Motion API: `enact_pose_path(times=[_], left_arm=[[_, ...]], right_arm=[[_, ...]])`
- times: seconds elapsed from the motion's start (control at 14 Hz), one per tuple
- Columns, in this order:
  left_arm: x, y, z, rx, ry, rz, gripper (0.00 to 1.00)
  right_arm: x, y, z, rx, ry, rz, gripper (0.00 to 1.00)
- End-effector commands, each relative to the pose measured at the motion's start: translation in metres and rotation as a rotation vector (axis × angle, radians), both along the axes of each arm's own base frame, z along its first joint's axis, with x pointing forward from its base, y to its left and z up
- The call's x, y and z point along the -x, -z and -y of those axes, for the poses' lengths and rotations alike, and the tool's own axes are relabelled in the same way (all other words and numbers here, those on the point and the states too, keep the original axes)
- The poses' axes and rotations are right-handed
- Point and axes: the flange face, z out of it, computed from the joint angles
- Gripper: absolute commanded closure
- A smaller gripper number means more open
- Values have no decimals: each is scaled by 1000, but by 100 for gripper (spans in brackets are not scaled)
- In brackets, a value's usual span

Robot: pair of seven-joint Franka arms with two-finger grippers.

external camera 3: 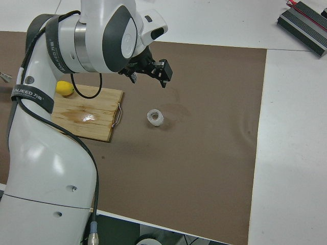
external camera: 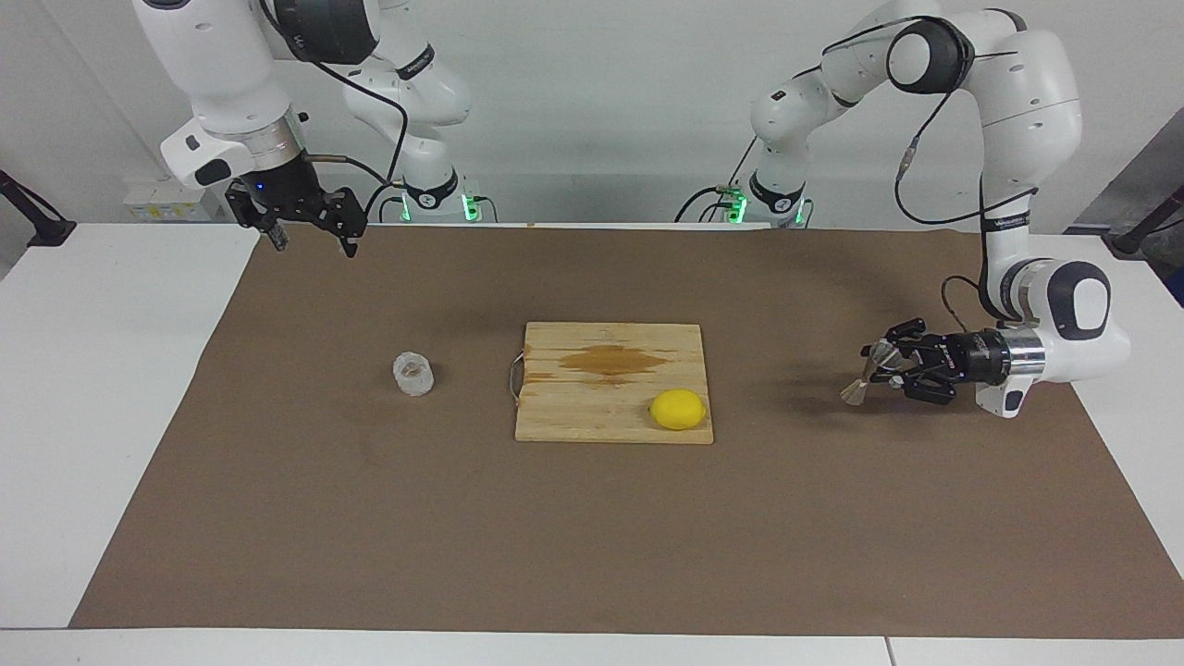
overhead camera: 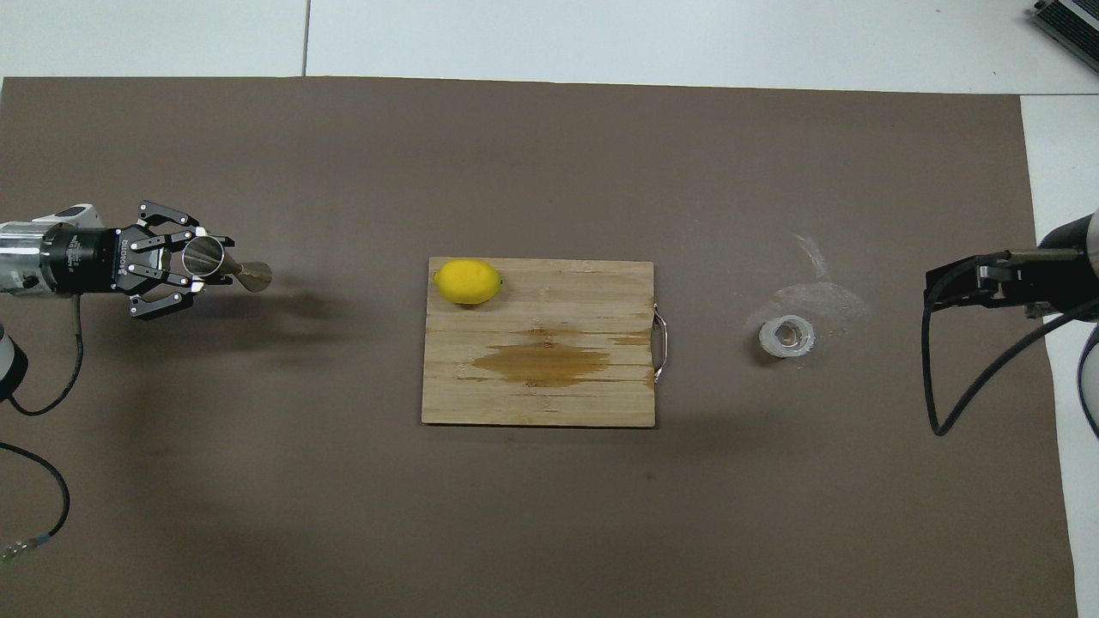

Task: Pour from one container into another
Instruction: 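Lift the metal cup with the left gripper over the cutting board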

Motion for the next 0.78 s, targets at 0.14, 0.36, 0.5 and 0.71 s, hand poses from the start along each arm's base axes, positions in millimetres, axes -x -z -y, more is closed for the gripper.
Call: enact_pose_path(times=[0.14, 0.36, 0.5, 0.71], left_arm=[[24, -19, 58, 25, -83, -48, 100], [37, -28, 113, 15, -134, -56, 100], [44, -24, 149, 9, -165, -73, 100], [53, -27, 204, 2, -194, -81, 100]], right_arm=[[6, -2, 3, -22, -16, -5, 0], [6, -2, 3, -22, -16, -5, 0], [6, -2, 3, -22, -16, -5, 0], [6, -2, 3, -22, -16, -5, 0]])
